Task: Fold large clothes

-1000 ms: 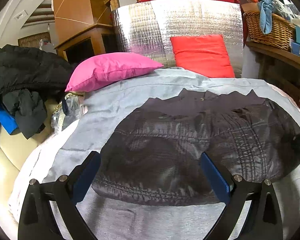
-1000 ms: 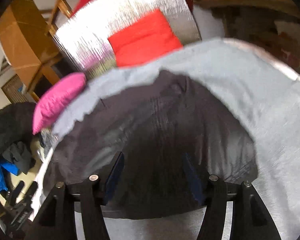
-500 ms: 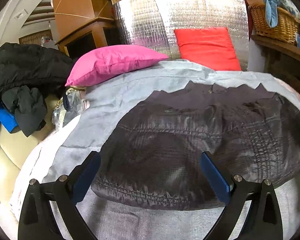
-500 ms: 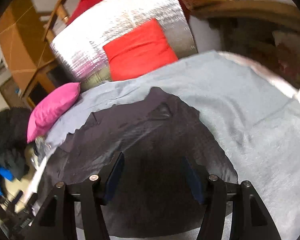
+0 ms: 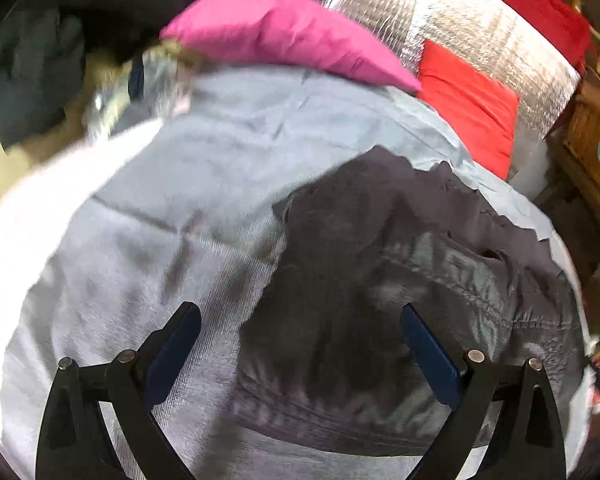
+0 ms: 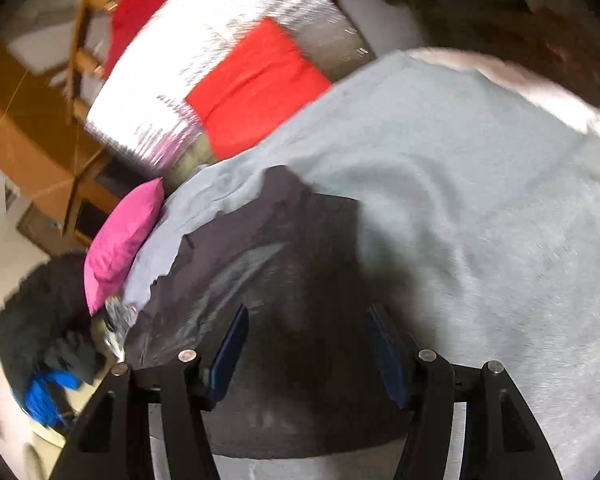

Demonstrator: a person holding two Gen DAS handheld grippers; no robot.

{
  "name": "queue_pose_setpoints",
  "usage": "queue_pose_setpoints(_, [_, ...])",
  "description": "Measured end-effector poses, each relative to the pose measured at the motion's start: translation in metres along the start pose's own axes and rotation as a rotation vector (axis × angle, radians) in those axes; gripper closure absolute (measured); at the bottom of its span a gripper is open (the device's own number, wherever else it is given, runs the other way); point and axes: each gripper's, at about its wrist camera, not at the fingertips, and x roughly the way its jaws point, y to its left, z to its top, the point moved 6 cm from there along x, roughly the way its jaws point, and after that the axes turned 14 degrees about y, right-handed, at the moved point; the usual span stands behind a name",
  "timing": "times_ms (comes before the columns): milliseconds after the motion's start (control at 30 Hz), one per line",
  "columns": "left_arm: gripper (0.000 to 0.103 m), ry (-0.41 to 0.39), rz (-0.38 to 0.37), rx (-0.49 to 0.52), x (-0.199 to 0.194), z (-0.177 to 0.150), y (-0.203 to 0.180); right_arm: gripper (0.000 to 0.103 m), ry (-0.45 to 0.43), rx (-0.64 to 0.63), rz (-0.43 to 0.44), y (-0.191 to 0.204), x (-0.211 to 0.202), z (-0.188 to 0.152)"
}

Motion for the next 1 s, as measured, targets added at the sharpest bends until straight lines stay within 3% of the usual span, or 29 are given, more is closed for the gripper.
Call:
queue_pose_setpoints(100, [0.004, 0.023, -0.036, 0.012, 0.007, 0.003, 0.001, 0.038, 0.067, 0.043, 0.055, -0.022, 0.006, 0.001])
queue_pose_setpoints(267, [0.004, 0.091, -0.160, 0.039, 0.020, 0.006, -0.008, 0.038, 0.181, 0.067, 0.039, -0.037, 0.038, -0.003])
queue_pose_setpoints(400, [0.004, 0.149, -0.181, 0.011, 0.038, 0.008, -0.006, 0.034, 0.246, 0.062, 0.119, -0.037, 0.058, -0.005])
queue_pose_setpoints(533, [0.004, 0.200, -0.255, -0.005, 0.051, 0.009, -0.007, 0.024, 0.253, 0.031, 0.154, -0.033, 0.062, -0.005])
queue_pose_setpoints(667, [0.004, 0.208, -0.318, -0.029, 0.051, 0.010, -0.009, 0.023, 0.247, -0.001, 0.179, -0.024, 0.068, -0.005])
queue_pose_setpoints(767, [0.004, 0.239, -0.448, -0.036, 0.051, 0.007, -0.020, 0.023, 0.264, -0.014, 0.238, -0.013, 0.075, -0.007])
queue_pose_setpoints(1000, [0.004, 0.210, -0.431, -0.060, 0.059, 0.006, -0.031, 0.026, 0.231, -0.145, 0.067, 0.011, 0.088, -0.016])
